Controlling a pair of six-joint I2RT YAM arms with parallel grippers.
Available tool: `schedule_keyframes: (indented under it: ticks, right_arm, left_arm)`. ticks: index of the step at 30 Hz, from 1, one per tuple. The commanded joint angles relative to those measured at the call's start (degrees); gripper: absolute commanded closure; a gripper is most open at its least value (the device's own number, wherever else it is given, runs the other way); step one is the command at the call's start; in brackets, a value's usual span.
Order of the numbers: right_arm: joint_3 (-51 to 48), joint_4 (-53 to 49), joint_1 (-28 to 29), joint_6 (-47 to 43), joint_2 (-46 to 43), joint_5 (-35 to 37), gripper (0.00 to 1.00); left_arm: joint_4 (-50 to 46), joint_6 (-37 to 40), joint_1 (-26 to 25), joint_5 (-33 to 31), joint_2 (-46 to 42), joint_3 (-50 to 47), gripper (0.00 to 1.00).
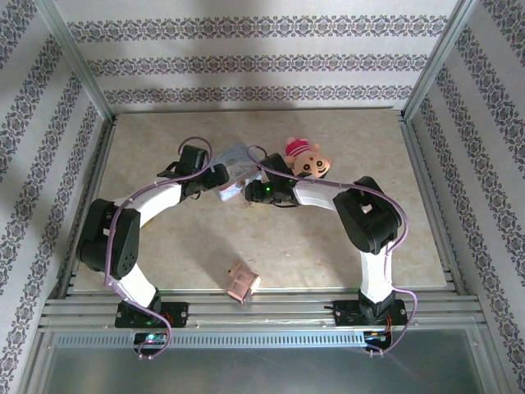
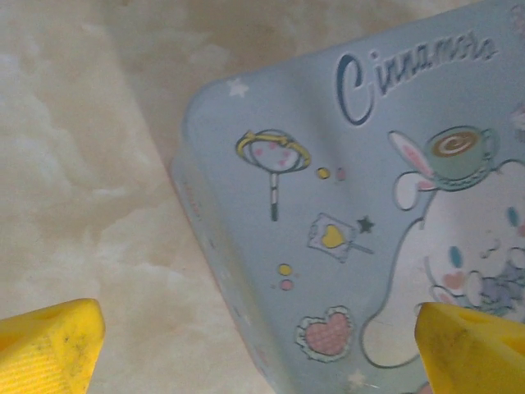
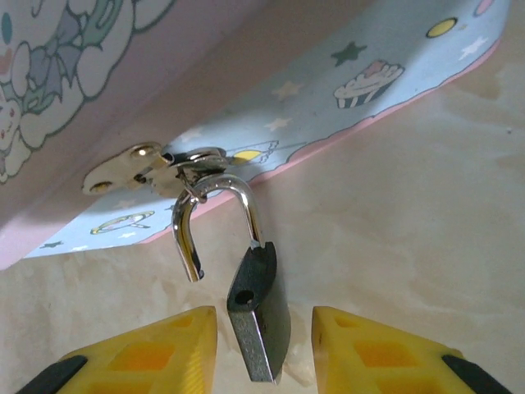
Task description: Unlock a padlock with a key
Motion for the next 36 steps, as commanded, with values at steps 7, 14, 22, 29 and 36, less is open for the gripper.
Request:
schedule_keyframes:
  ticks: [7, 14, 22, 29, 36]
  right_arm:
    - [2.3, -0.2, 0.7, 0.9, 2.7, -1.1, 0.69]
    - [1.2, 0.4, 0.5, 1.1, 2.7, -0.7, 0.91]
    - [-0.7, 2.9, -0.1, 3.4, 1.7, -2.2, 0.98]
    - [-2.3, 5.4, -0.3, 6.1, 0.8, -3.5, 1.00]
    - [-3.3, 5.6, -0.5, 7.2, -0.8, -4.0, 1.00]
  left_arm:
    - [-2.1, 2.7, 0.8, -1.4, 2.9, 1.8, 0.08]
    - [-1.5, 2.3, 0.8, -0.7, 2.1, -0.4, 0.23]
    - [-1.4, 0.9, 0.6, 1.1, -1.5, -5.1, 0.30]
    - [-0.3, -1.1, -0.3, 1.7, -3.6, -9.5, 0.31]
    - [0.9, -2.3, -0.8, 2.5, -3.6, -11.1, 0.30]
